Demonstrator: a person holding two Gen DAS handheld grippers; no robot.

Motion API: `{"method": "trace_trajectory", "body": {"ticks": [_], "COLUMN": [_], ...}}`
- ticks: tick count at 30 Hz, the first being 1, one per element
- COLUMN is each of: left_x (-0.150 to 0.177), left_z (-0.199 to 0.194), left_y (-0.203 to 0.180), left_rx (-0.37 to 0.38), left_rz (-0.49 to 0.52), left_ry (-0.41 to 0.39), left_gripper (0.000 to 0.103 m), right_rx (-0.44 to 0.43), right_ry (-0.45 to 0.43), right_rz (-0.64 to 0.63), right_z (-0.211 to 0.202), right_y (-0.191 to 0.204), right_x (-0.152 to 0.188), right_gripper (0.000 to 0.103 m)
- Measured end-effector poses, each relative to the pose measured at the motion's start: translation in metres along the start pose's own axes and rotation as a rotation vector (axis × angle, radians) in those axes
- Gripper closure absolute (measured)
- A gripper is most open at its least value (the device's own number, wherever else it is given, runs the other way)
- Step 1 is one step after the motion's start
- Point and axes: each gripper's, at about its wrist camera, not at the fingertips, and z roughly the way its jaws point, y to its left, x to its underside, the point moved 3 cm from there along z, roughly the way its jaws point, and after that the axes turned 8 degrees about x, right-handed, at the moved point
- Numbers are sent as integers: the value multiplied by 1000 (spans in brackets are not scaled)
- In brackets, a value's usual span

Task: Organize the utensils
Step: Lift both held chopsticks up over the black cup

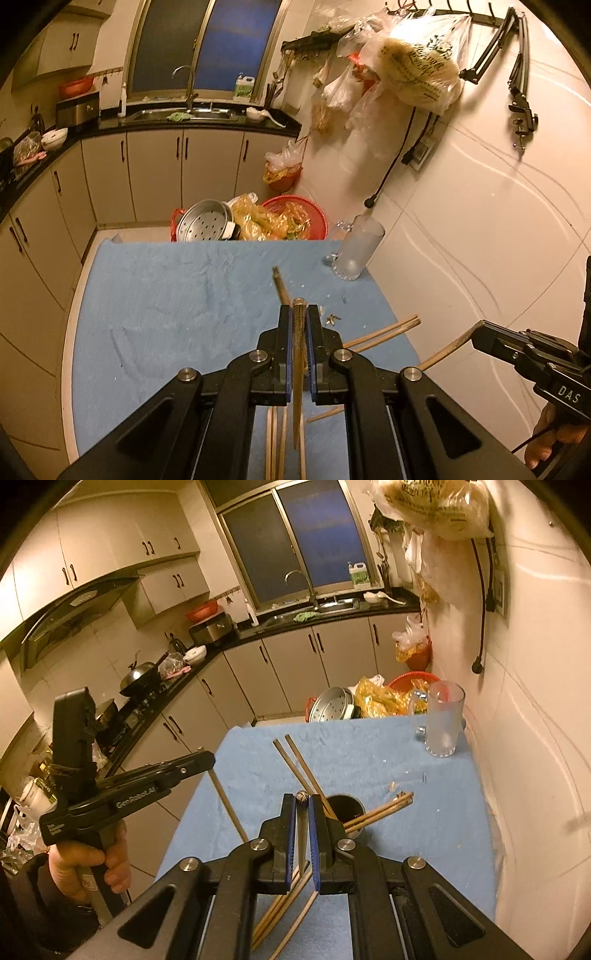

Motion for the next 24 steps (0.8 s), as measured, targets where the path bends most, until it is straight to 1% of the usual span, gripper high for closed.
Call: {"method": "trace_trajectory", "body": {"ticks": [12,24], "left_x": [-14,-34], "left_z": [3,13], "left_y": [-14,-29], "left_rx": [1,-6], "left_rz": [50,100], "left_ry": [-11,-20], "left_gripper": [96,96], "right_rx": [13,35], "right_ry": [-66,-121], "right_rz": [4,3], "right_z": [-28,-40], "right_y": [-1,-2], "right_x": [-17,-36], "right_gripper": [95,95]}}
